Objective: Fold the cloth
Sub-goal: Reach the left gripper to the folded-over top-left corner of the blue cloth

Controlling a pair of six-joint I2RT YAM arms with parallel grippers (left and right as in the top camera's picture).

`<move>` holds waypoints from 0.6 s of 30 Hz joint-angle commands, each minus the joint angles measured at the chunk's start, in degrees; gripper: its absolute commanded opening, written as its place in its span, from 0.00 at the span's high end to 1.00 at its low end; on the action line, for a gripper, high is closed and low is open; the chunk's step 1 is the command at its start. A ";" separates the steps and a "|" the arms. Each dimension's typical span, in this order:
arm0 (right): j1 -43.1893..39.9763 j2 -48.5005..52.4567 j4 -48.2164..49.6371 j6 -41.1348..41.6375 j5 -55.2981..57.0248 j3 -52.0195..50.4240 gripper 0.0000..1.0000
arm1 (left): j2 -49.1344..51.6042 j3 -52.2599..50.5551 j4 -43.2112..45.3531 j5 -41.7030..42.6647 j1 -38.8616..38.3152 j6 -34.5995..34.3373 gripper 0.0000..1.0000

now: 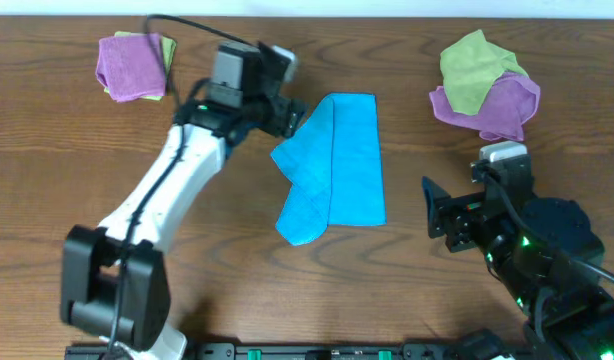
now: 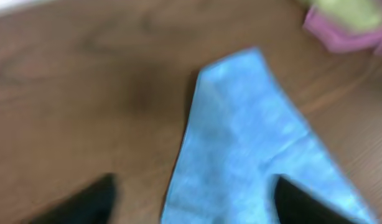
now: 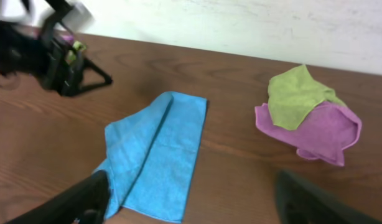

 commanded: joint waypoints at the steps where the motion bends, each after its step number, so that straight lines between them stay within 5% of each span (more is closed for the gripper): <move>1: -0.26 -0.11 -0.26 0.68 0.39 0.63 0.23 | 2.49 1.09 -2.69 -9.38 -1.53 -0.07 0.67; 2: -0.26 -0.11 -0.26 0.66 0.39 0.63 0.24 | 3.13 1.09 -4.35 -9.84 -1.77 -0.59 0.84; 4: -0.26 -0.09 -0.24 0.66 0.39 0.63 0.27 | 4.07 1.07 -7.56 -9.35 -1.97 -5.20 0.94; 6: -0.26 0.02 -0.33 0.66 0.39 0.63 0.27 | 4.76 1.07 -9.25 -7.78 -1.99 -9.05 0.94; 18: -0.24 1.90 -1.57 1.09 0.13 0.63 0.26 | 10.56 1.07 -5.70 -5.22 -5.25 -7.37 0.94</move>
